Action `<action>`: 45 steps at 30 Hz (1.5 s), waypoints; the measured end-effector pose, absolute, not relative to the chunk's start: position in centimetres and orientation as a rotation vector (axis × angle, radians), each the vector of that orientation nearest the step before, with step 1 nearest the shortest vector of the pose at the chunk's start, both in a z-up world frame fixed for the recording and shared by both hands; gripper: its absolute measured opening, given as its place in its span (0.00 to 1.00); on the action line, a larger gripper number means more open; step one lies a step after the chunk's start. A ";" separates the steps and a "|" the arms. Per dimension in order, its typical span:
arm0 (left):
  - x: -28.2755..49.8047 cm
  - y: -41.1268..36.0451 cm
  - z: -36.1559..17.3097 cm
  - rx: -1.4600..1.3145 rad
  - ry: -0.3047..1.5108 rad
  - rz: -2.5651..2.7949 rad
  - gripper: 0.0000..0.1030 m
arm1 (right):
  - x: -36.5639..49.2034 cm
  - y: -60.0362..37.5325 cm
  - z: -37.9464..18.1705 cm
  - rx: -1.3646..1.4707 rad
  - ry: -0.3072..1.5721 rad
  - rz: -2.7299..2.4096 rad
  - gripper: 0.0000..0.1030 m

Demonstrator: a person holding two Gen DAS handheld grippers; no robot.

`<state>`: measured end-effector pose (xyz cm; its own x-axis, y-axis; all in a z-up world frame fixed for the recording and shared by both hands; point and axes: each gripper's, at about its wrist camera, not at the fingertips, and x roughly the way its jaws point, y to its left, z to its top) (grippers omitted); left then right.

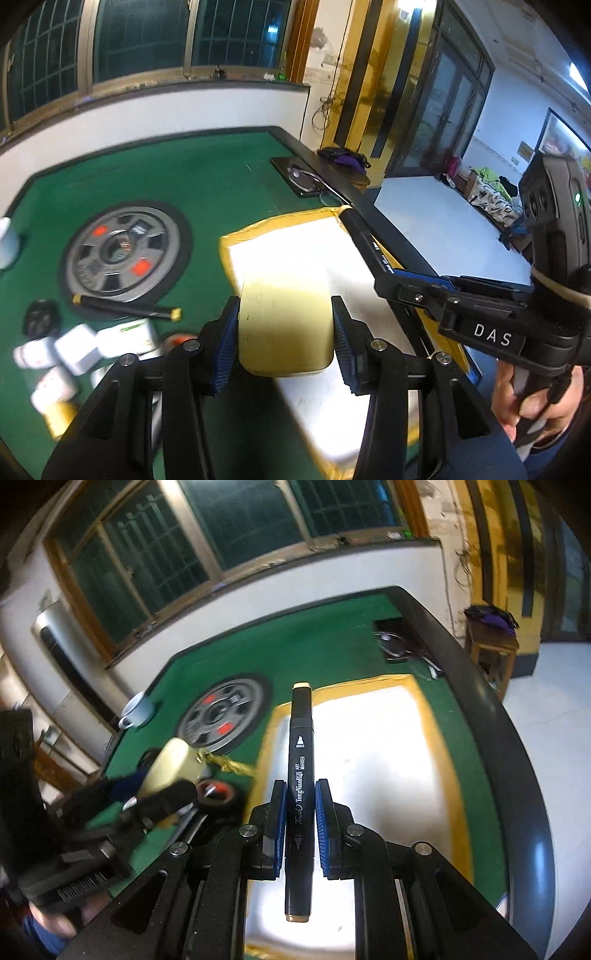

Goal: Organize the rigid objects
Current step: 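Carry the block and marker with both tools over the yellow-rimmed tray, then lower into the tray and open both tools to release block and marker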

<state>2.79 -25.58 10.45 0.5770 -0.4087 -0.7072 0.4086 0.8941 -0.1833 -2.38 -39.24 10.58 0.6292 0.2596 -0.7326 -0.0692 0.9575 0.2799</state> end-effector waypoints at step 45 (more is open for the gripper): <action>4.4 -25.0 9.5 -0.117 0.862 -0.565 0.59 | -1.1 -40.9 11.9 0.311 0.848 0.127 0.35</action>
<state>4.41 -25.00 9.50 0.5146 -0.5153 -0.6853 0.4233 0.8478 -0.3196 -1.05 -40.92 11.89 0.6568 0.2331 -0.7171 0.0130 0.9474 0.3198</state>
